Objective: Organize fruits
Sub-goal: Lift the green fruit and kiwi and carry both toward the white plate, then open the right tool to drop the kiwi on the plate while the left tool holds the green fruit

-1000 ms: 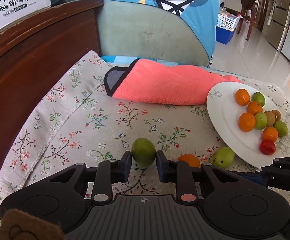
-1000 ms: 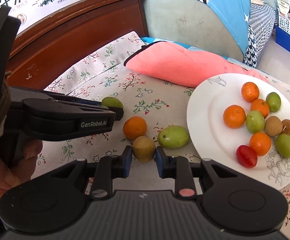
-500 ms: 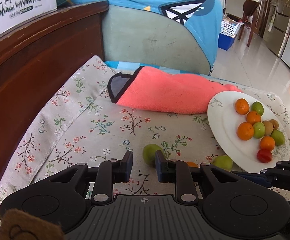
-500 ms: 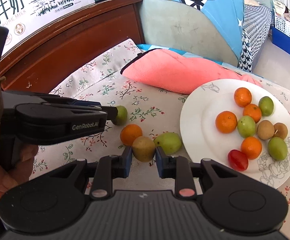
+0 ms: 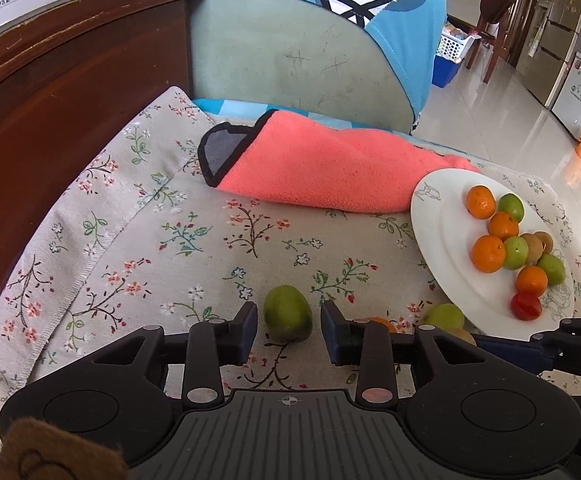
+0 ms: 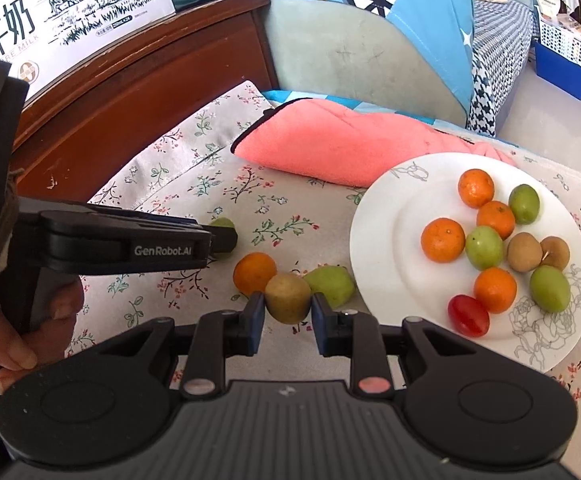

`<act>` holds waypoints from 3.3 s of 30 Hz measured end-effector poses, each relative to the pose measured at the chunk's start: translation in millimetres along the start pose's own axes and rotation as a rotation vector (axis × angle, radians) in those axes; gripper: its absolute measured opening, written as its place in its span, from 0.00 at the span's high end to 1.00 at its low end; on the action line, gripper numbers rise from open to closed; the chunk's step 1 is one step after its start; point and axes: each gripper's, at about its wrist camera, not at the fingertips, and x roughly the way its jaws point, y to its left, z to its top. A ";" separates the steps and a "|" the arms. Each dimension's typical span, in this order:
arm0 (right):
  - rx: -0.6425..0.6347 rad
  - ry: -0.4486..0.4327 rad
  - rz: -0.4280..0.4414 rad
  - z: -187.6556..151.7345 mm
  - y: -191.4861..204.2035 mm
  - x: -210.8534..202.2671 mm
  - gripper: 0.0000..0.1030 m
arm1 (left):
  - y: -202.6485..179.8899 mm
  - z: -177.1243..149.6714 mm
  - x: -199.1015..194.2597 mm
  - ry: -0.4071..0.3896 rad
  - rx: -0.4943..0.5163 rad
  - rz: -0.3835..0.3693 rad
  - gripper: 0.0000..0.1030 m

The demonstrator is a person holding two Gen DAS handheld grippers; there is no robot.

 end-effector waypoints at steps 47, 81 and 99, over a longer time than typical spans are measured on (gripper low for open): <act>0.269 -0.140 -0.069 54.7 -107.4 -50.2 0.75 | -42.3 36.6 -19.1 -0.146 -0.049 -0.080 0.76; 0.419 -0.056 0.016 57.8 -131.1 -6.2 0.72 | -56.2 35.9 54.1 -0.089 -0.026 -0.072 0.75; 0.427 -0.075 0.000 58.6 -135.0 -13.1 0.72 | -72.0 42.8 28.9 -0.152 -0.003 -0.101 0.80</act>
